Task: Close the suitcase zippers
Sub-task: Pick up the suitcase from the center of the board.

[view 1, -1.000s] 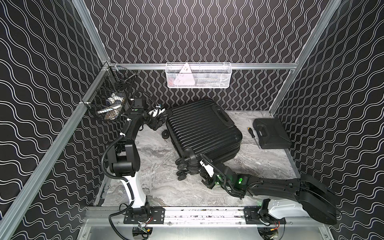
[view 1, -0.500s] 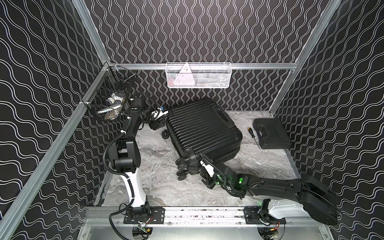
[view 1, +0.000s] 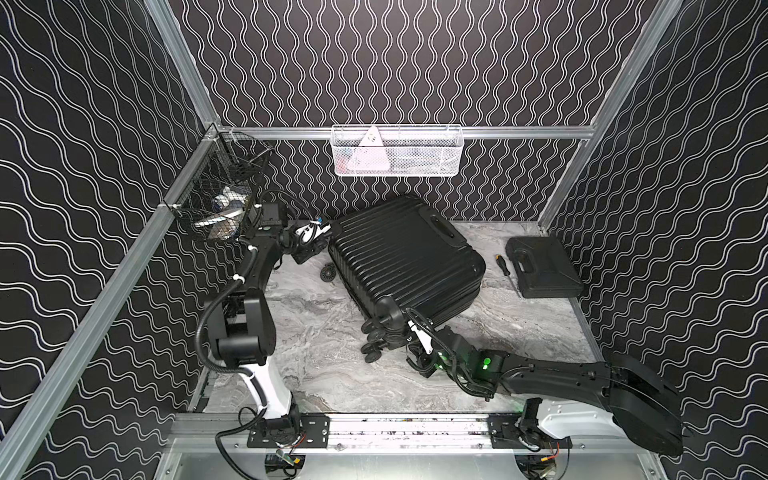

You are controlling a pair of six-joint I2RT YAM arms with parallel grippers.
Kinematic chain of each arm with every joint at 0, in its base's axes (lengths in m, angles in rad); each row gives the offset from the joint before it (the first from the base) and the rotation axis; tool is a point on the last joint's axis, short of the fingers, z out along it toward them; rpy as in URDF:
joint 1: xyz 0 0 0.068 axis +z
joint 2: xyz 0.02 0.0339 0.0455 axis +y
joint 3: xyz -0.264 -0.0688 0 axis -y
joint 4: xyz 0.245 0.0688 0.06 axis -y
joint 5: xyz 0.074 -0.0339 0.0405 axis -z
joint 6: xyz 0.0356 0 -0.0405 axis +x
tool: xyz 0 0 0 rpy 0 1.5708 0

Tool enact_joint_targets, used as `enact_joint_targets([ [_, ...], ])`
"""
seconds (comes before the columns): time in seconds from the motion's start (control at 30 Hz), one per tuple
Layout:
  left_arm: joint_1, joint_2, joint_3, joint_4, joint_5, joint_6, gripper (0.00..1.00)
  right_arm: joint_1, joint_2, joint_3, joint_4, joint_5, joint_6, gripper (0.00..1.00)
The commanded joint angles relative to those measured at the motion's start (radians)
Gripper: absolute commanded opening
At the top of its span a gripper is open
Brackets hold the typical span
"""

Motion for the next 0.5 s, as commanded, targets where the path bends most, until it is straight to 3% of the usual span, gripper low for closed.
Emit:
enact_joint_targets([
  [0.0, -0.020, -0.073, -0.049, -0.129, 0.105, -0.058, 0.43, -0.005, -0.010, -0.010, -0.112, -0.002, 0.017, 0.00],
  [0.2, -0.020, -0.202, -0.160, -0.272, 0.026, -0.160, 0.43, -0.005, -0.052, -0.022, -0.148, 0.015, 0.029, 0.00],
  [0.47, -0.020, -0.394, -0.321, -0.212, -0.027, -0.323, 0.41, 0.000, -0.094, -0.049, -0.153, -0.134, 0.009, 0.00],
])
